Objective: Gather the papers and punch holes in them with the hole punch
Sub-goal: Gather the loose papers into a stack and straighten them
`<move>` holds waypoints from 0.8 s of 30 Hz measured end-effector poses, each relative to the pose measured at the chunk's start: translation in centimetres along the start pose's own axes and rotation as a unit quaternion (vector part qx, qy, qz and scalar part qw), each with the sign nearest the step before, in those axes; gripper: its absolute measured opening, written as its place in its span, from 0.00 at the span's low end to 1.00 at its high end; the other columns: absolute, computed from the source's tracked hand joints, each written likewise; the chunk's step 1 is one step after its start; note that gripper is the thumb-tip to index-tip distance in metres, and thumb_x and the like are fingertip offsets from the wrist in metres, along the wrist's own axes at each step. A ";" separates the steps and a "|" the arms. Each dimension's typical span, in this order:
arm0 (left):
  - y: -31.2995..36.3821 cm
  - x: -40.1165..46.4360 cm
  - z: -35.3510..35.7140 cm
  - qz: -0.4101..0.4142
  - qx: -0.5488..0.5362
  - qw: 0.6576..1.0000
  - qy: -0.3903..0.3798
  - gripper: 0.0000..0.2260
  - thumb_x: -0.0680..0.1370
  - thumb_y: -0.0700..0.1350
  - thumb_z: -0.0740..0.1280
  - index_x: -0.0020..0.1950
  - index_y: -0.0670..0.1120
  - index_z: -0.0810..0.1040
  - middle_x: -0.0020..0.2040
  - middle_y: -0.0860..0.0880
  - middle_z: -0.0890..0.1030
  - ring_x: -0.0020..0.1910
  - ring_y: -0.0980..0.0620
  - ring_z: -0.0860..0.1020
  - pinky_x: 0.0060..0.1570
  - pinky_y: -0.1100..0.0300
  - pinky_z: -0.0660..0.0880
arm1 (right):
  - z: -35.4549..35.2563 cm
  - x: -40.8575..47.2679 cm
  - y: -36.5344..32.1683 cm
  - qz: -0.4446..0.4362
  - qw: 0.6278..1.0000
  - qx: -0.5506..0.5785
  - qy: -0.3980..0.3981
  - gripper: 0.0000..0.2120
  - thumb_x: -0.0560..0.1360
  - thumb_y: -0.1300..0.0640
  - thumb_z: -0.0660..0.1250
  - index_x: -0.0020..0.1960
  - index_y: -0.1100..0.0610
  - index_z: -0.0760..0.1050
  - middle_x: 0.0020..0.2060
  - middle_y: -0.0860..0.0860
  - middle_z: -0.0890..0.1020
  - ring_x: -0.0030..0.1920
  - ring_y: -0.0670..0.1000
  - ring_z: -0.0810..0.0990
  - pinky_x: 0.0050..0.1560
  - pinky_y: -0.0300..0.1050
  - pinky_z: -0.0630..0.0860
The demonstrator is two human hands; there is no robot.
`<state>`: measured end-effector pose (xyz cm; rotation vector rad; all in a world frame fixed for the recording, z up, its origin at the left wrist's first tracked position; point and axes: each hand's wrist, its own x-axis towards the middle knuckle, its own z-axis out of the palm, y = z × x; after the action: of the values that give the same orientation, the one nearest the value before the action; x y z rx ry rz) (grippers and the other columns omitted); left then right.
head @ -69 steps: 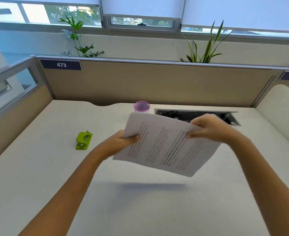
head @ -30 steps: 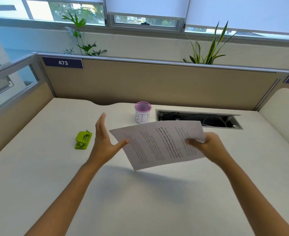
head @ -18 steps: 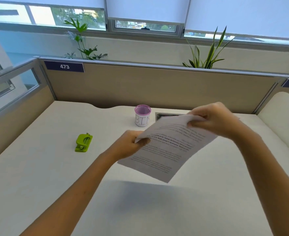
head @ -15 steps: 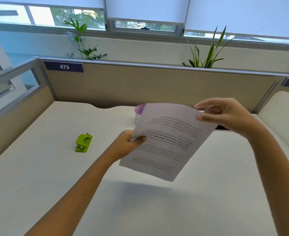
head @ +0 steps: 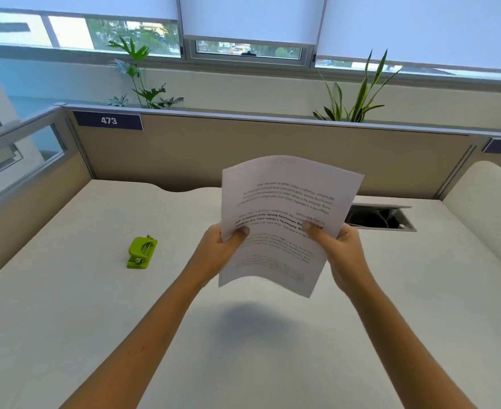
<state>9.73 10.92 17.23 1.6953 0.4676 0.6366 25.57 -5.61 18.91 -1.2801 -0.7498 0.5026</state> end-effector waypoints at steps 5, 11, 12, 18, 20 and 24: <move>-2.6 -1.6 1.1 -0.016 -0.045 0.998 0.030 0.08 0.73 0.56 0.69 0.51 0.63 0.79 0.47 0.58 0.84 0.47 0.57 0.82 0.38 0.64 0.80 | 1.4 -1.6 2.5 0.025 0.999 -0.022 0.018 0.07 0.71 0.56 0.72 0.49 0.52 0.83 0.46 0.52 0.87 0.45 0.56 0.85 0.41 0.48 0.83; -6.8 -3.7 2.3 -0.079 -0.074 0.992 0.059 0.07 0.74 0.51 0.70 0.49 0.62 0.79 0.47 0.58 0.84 0.50 0.55 0.82 0.38 0.67 0.79 | 1.7 -3.8 7.1 0.130 0.990 -0.024 0.046 0.11 0.72 0.60 0.72 0.53 0.51 0.81 0.47 0.51 0.86 0.48 0.56 0.84 0.42 0.49 0.83; -7.1 -3.8 2.4 -0.091 -0.077 0.990 0.070 0.06 0.74 0.51 0.70 0.49 0.62 0.79 0.47 0.58 0.84 0.51 0.53 0.82 0.37 0.68 0.78 | 1.7 -3.9 7.2 0.134 0.989 -0.028 0.053 0.11 0.72 0.60 0.72 0.53 0.50 0.81 0.47 0.50 0.86 0.47 0.55 0.84 0.41 0.47 0.83; -5.1 -2.7 0.4 0.006 0.013 0.991 0.133 0.40 0.70 0.55 0.73 0.75 0.58 0.53 0.73 0.52 0.64 0.69 0.57 0.67 0.62 0.61 0.72 | 0.1 -1.6 4.3 0.090 0.982 -0.163 0.024 0.07 0.71 0.60 0.73 0.49 0.54 0.83 0.45 0.53 0.86 0.45 0.55 0.85 0.45 0.50 0.82; -2.8 -2.1 -1.1 0.074 0.116 0.974 0.182 0.46 0.67 0.57 0.73 0.75 0.61 0.44 0.77 0.55 0.52 0.72 0.64 0.52 0.68 0.68 0.59 | -0.8 -0.4 2.3 0.063 0.951 -0.302 -0.025 0.06 0.71 0.60 0.72 0.49 0.57 0.83 0.42 0.52 0.85 0.42 0.50 0.83 0.42 0.40 0.79; 0.4 -1.0 -3.6 0.177 0.336 0.921 0.090 0.47 0.67 0.63 0.70 0.74 0.60 0.41 0.79 0.55 0.44 0.75 0.58 0.37 0.72 0.47 0.47 | -0.9 0.9 -2.0 0.026 0.848 -0.501 -0.168 0.05 0.73 0.59 0.69 0.41 0.52 0.83 0.38 0.48 0.84 0.38 0.46 0.80 0.35 0.36 0.74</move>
<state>6.61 12.96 18.01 2.4208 0.5534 0.9747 26.73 -6.01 20.91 -2.2203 -1.3734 0.3772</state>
